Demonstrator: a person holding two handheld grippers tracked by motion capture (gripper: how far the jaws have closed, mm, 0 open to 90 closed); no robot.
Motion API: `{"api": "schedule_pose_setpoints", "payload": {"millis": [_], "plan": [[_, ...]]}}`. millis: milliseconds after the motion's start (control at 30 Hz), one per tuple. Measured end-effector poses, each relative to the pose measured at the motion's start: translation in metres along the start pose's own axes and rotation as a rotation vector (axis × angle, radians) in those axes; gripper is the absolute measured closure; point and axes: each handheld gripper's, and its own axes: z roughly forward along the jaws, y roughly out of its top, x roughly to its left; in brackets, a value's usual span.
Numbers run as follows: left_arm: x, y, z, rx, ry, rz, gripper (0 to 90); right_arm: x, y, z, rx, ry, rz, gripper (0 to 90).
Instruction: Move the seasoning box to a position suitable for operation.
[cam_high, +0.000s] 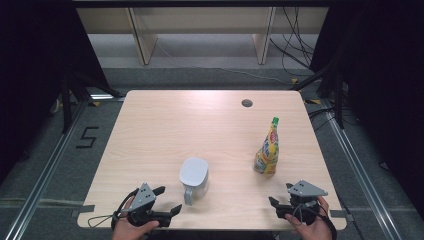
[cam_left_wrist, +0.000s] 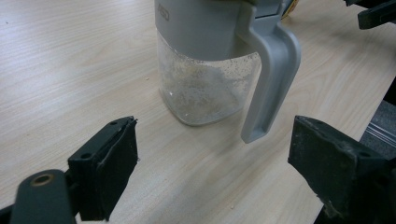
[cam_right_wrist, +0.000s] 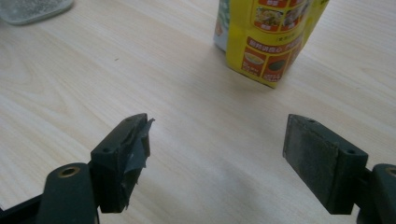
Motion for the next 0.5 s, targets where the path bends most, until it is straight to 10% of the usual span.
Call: {"api": "schedule_pose_setpoints", "payload": {"millis": [500], "plan": [[0.0017, 0.0007, -0.0019, -0.011, 0.002, -0.025, 15.2, -0.0067, -0.0013, -0.0023, -0.012, -0.030, 0.013, 21.8]]}}
